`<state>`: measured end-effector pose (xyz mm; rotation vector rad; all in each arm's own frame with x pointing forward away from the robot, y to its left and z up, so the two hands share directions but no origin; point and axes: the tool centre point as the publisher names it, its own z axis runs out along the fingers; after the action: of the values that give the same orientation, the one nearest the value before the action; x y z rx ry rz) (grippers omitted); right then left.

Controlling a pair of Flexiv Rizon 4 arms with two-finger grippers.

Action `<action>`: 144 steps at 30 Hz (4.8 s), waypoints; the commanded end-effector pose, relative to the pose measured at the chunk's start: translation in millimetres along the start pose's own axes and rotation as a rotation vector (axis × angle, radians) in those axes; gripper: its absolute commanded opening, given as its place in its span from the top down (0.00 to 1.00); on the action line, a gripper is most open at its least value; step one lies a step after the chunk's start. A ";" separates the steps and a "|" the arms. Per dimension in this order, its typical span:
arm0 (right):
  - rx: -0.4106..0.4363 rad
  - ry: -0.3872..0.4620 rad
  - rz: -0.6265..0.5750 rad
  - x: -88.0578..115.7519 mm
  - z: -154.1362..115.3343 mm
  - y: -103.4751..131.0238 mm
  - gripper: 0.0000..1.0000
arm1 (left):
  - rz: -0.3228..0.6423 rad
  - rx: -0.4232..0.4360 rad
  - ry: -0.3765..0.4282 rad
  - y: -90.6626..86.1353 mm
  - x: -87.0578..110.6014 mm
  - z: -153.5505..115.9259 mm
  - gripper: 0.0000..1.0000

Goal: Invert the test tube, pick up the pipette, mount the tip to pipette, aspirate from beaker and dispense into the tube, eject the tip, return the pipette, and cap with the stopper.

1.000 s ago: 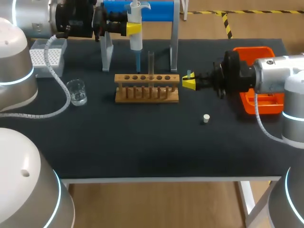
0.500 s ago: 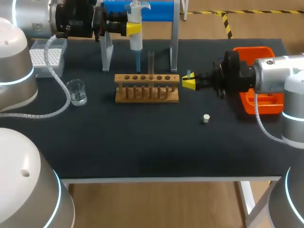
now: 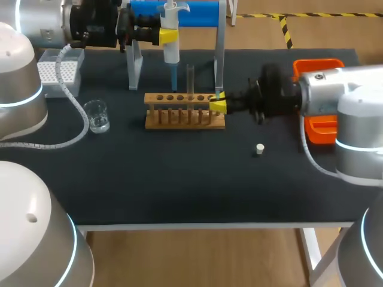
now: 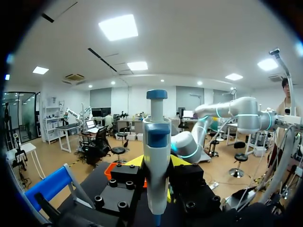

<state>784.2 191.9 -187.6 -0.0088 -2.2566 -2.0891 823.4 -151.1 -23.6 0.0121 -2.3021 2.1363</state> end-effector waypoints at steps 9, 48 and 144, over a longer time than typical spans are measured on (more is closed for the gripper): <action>-0.024 0.026 -0.025 -11.0 29.7 -6.0 1.00 | 0.002 0.004 -0.001 0.3 0.7 0.0 1.00; -0.058 0.024 -0.075 -36.7 73.4 -29.7 1.00 | 0.002 0.004 -0.001 0.3 0.7 0.0 1.00; -0.074 0.012 -0.092 -42.2 88.4 -23.2 1.00 | 0.002 0.004 -0.001 0.3 0.7 0.0 1.00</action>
<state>822.9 282.3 -221.1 0.1089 -2.2099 -2.2083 823.3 -151.0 -23.4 0.0120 -2.3018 2.1367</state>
